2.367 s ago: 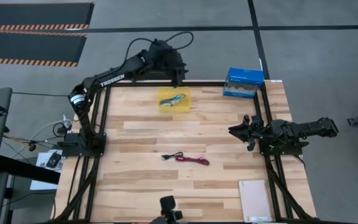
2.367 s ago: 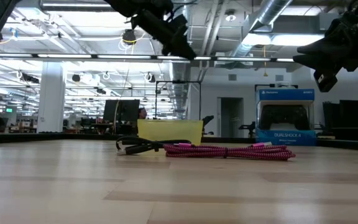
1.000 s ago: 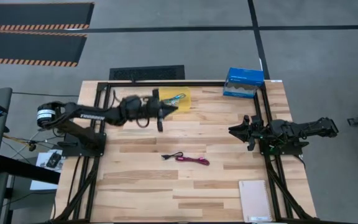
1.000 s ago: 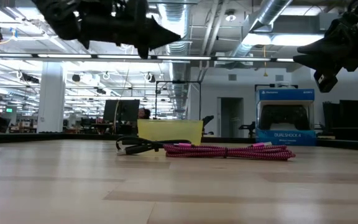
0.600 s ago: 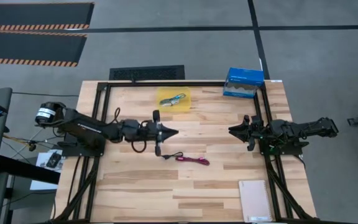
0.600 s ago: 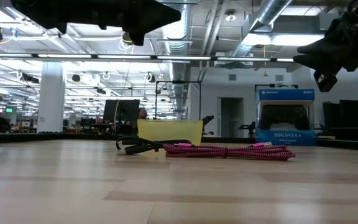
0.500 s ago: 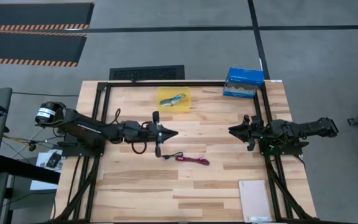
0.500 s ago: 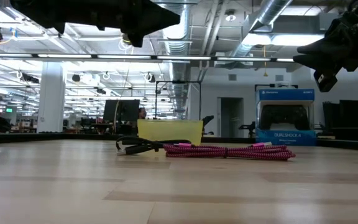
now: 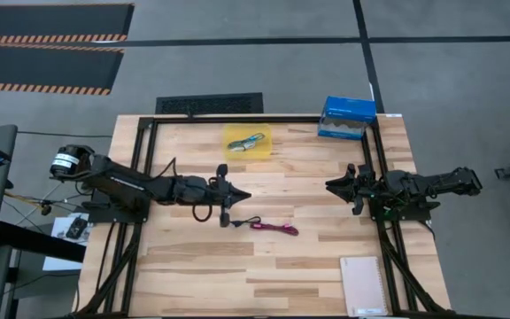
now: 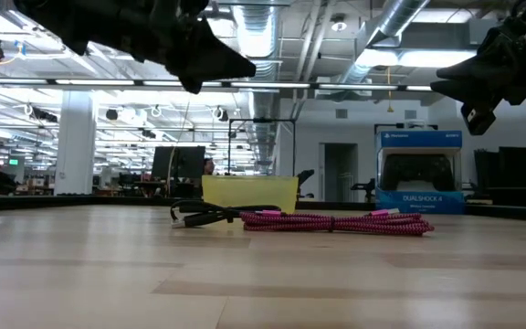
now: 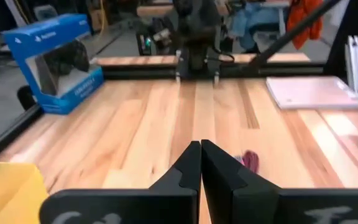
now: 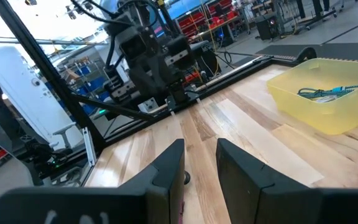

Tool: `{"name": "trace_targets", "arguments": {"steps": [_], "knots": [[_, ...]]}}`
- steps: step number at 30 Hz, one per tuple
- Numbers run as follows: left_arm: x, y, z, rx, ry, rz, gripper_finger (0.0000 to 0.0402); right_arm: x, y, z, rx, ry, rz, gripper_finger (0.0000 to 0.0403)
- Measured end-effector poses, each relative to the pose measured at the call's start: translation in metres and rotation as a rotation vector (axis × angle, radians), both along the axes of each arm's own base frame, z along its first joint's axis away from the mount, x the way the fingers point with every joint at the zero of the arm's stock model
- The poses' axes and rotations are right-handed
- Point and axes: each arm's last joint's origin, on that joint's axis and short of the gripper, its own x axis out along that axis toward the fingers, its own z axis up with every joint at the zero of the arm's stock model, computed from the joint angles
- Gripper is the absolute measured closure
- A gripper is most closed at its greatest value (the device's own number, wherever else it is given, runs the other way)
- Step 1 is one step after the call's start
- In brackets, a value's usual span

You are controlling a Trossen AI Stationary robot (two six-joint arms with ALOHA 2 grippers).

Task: Pick and place USB-C Cables
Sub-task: Put the black charger cable into the yellow bin

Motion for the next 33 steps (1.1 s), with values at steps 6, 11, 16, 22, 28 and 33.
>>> {"name": "trace_targets", "arguments": {"steps": [6,11,16,22,28,33], "knots": [[0.009,-0.008,-0.028,0.014,0.096,-0.022,0.0401,0.000,0.000,0.000,0.000,0.000,0.000,0.0284],[0.022,-0.017,-0.063,0.003,0.141,-0.039,0.0401,0.000,0.000,0.000,0.000,0.000,0.000,0.0284],[0.029,-0.024,-0.090,-0.036,0.144,-0.042,0.0401,0.000,0.000,0.000,0.000,0.000,0.000,0.0284],[0.032,-0.025,-0.108,-0.100,0.157,-0.029,0.0401,0.000,0.000,0.000,0.000,0.000,0.000,0.0284],[0.028,-0.025,-0.122,-0.126,0.170,-0.033,0.0401,0.000,0.000,0.000,0.000,0.000,0.000,0.0284],[0.027,-0.025,-0.121,-0.107,0.150,-0.030,0.0401,0.000,0.000,0.000,0.000,0.000,0.000,0.0284]]}}
